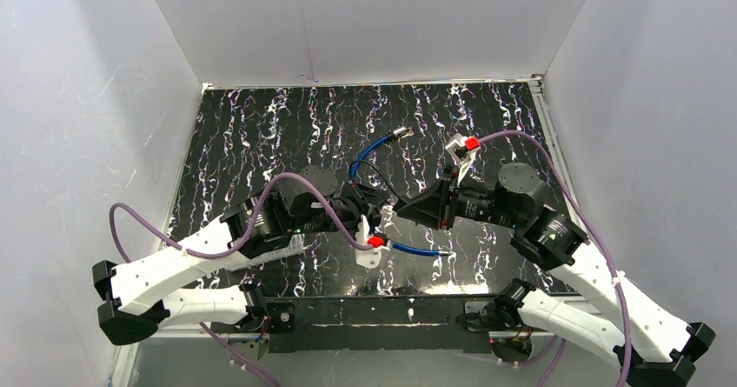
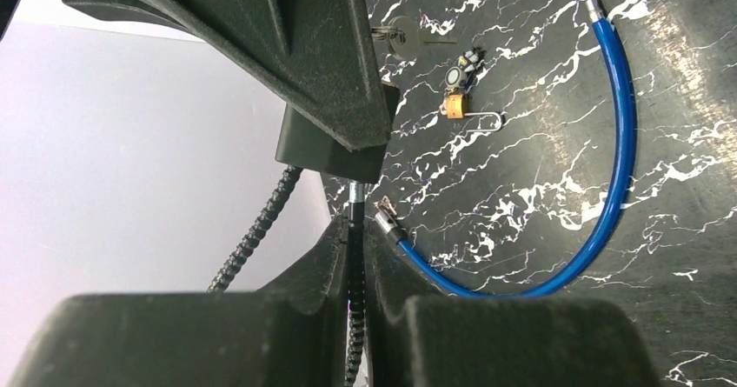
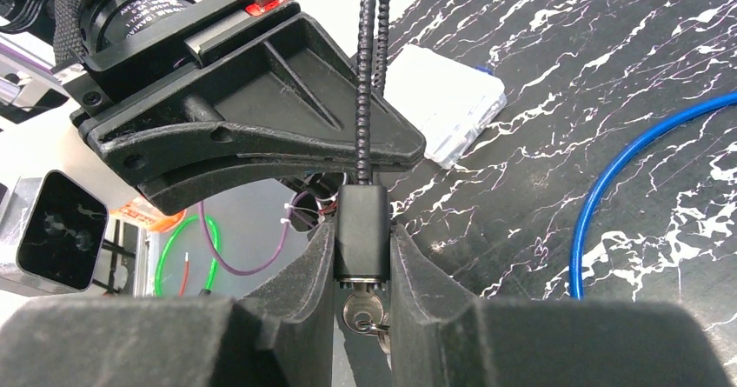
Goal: Unlock with the key
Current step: Unlock the lock, then place the lock at the center of the board.
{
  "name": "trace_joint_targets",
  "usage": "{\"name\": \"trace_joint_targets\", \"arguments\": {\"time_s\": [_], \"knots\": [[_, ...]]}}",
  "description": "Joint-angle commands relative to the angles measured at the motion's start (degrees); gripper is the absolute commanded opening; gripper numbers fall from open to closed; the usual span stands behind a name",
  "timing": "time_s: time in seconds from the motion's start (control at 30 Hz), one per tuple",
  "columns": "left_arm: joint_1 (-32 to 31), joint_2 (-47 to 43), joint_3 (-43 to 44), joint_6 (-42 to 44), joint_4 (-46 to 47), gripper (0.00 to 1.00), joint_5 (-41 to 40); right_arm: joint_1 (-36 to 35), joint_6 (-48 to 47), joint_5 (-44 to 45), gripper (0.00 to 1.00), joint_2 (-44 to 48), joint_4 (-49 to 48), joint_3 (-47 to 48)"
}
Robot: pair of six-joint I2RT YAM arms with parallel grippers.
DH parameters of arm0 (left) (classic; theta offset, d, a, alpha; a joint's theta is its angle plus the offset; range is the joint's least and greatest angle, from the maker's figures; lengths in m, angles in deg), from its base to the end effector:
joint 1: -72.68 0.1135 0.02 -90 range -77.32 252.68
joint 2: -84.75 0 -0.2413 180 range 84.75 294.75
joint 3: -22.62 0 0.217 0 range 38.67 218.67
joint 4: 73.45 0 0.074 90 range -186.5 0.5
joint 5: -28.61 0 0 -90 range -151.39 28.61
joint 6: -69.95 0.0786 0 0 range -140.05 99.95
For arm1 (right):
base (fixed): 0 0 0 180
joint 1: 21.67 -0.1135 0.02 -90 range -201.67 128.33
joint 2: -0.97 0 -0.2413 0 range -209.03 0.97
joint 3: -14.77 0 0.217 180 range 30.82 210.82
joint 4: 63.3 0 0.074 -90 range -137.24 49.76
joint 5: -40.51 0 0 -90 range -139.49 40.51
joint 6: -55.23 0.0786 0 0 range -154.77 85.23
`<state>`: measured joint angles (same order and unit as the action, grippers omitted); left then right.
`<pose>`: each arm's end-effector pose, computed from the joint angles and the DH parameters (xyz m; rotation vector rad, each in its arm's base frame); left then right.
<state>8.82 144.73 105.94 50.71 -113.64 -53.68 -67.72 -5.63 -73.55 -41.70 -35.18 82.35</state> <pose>0.0980 -0.2236 0.3644 1.7520 0.6317 -0.0421 0.1053 0.1554 0.3603 -0.6113 1.6937 1.3162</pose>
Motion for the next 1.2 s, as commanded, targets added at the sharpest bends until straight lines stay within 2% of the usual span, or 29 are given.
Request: {"name": "trace_joint_targets", "arguments": {"time_s": [0.0,0.13,0.23,0.33,0.47,0.53,0.57,0.63,0.67,0.9,1.17], "knots": [[5.3,-2.1,1.1,3.0,-3.6,0.00,-10.9,0.9,-2.1,-5.4,0.01,2.9,6.3,0.7],[6.1,1.0,2.8,1.6,0.6,0.00,-16.7,0.9,-1.4,-8.9,0.01,1.8,5.8,0.7],[5.6,3.8,8.1,-6.4,0.0,0.00,-17.0,0.9,0.8,-10.8,0.01,-2.0,2.0,0.5],[4.4,5.6,12.8,-11.3,-4.6,0.00,-15.5,0.9,1.1,-10.6,0.01,-5.0,1.5,2.0],[4.3,2.7,12.0,-10.2,-10.7,0.01,-9.8,2.3,0.0,-4.7,0.01,-3.0,3.0,1.4],[4.3,0.1,9.5,-8.0,-16.5,0.24,-2.4,5.4,1.1,-5.1,0.01,-2.7,2.3,0.9],[4.3,-1.2,8.4,-6.7,-19.8,0.44,0.6,7.3,2.2,-6.3,0.01,-2.8,1.2,0.9],[4.1,-3.6,5.9,-6.3,-22.4,0.93,3.9,10.4,3.7,-8.3,0.01,-3.4,-0.9,1.2],[4.0,-4.3,5.2,-6.4,-22.6,0.98,4.2,11.4,3.9,-8.6,0.01,-3.8,-1.4,1.8],[3.9,-3.8,10.8,-9.0,-25.4,0.98,7.4,13.0,2.5,-7.9,0.01,-8.0,-0.1,6.8],[4.5,-0.8,23.4,-27.0,-23.5,0.98,10.6,13.4,2.4,-4.4,0.01,-11.7,-2.8,3.1]]}}
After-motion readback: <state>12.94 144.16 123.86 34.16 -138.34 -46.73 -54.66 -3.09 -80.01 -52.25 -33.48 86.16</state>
